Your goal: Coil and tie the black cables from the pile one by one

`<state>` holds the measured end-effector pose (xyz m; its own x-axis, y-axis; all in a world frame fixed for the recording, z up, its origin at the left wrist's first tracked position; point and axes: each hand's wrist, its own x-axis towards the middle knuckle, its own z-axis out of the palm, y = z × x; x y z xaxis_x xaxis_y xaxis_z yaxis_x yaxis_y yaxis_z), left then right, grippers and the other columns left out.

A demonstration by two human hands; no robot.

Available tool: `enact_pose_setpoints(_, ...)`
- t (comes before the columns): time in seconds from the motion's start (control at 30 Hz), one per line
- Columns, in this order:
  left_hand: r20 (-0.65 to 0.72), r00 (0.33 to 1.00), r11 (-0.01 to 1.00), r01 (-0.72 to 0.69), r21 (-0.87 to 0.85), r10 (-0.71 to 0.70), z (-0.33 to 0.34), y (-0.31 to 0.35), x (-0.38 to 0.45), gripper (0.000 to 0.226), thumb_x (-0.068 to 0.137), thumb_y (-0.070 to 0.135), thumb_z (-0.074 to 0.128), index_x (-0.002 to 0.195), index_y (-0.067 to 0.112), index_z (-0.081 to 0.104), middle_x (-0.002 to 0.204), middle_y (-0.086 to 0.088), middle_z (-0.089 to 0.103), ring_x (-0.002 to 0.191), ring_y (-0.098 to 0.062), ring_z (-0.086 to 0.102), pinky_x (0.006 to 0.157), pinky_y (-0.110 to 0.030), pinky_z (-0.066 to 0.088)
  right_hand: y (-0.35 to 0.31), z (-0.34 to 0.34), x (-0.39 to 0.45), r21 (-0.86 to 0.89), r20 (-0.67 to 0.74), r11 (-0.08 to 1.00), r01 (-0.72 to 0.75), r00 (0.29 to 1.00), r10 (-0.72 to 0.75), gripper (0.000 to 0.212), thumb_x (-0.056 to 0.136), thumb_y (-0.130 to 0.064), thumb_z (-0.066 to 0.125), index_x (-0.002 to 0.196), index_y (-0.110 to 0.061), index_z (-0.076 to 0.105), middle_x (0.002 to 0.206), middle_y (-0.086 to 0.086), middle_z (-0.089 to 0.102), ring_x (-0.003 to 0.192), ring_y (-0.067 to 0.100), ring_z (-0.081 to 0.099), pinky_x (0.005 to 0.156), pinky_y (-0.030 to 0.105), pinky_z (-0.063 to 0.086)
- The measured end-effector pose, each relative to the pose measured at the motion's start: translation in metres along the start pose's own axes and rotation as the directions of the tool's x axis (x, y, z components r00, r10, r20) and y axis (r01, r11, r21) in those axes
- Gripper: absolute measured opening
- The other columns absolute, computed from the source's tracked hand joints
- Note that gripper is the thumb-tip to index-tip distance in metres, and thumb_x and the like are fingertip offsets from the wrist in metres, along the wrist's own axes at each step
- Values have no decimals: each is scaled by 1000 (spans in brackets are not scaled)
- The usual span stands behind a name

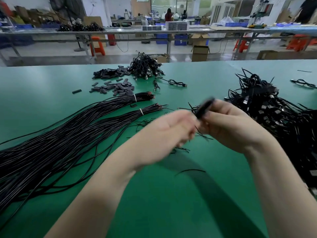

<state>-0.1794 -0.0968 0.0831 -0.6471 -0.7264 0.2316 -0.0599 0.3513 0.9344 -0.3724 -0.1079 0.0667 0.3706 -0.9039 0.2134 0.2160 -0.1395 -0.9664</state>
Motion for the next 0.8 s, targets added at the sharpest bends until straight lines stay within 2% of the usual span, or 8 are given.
enact_pose_setpoints(0.1, -247, 948, 898, 78, -433, -201, -1, -4, 9, 28, 104, 28, 39, 82, 14, 51, 59, 10, 40, 55, -8, 35, 65, -26, 33, 4, 23, 14, -328, -227, 929, 170, 941, -253, 10, 80, -21, 73, 72, -19, 68, 63, -5, 61, 61, 11, 51, 59, 20, 42)
enact_pose_setpoints(0.2, -409, 890, 960, 96, -262, -200, 0, -11, 12, 31, 104, 30, 38, 80, 15, 51, 58, 10, 38, 55, -9, 36, 61, -23, 34, 6, 38, 18, -462, -303, 871, 167, 893, -332, 15, 87, -17, 68, 73, -14, 65, 60, -5, 59, 60, 13, 51, 57, 23, 41)
enact_pose_setpoints(0.3, -445, 881, 984, 102, -148, -159, -1, -15, 13, 33, 104, 31, 38, 77, 16, 51, 54, 13, 40, 54, -9, 41, 58, -20, 38, 4, 42, 16, -501, -332, 859, 107, 893, -304, 17, 90, -16, 66, 74, -11, 64, 62, -4, 60, 61, 14, 54, 59, 25, 43)
enact_pose_setpoints(0.37, -444, 884, 987, 103, -125, -149, -3, -16, 13, 33, 104, 32, 38, 76, 18, 50, 53, 13, 41, 55, -9, 42, 59, -21, 40, 2, 43, 16, -498, -335, 865, 63, 906, -259, 16, 93, -17, 62, 78, -13, 65, 64, -9, 63, 62, 8, 58, 60, 19, 44)
enact_pose_setpoints(0.5, -438, 891, 991, 78, -109, -118, -8, -16, 12, 36, 104, 30, 38, 72, 20, 50, 54, 14, 41, 55, -8, 40, 57, -17, 39, -2, 45, 15, -351, -308, 936, 21, 941, -137, 25, 92, -33, 51, 83, -19, 70, 81, -5, 71, 67, 11, 62, 60, 25, 46)
enact_pose_setpoints(0.63, -403, 910, 993, 67, -97, -101, -8, -17, 12, 36, 105, 27, 38, 72, 22, 52, 55, 16, 43, 56, -5, 40, 56, -18, 39, 0, 46, 14, -420, -301, 907, 39, 936, -180, 10, 87, -30, 70, 86, -22, 75, 73, -1, 72, 62, 8, 61, 59, 21, 49)
enact_pose_setpoints(0.73, -401, 914, 997, 74, 29, -56, -8, -17, 10, 34, 105, 27, 37, 75, 21, 52, 57, 16, 43, 60, -8, 41, 63, -27, 39, -1, 45, 13, -384, -316, 921, 61, 929, -193, 14, 70, -34, 76, 82, -26, 77, 75, 1, 75, 62, 7, 62, 60, 19, 51)
enact_pose_setpoints(0.8, -409, 912, 990, 87, 111, -34, -8, -18, 10, 33, 104, 28, 37, 75, 20, 50, 59, 14, 44, 60, -10, 44, 67, -32, 40, -1, 45, 13, -398, -335, 915, 71, 917, -217, 10, 71, -28, 79, 80, -25, 78, 74, 2, 75, 63, 8, 61, 62, 21, 52)
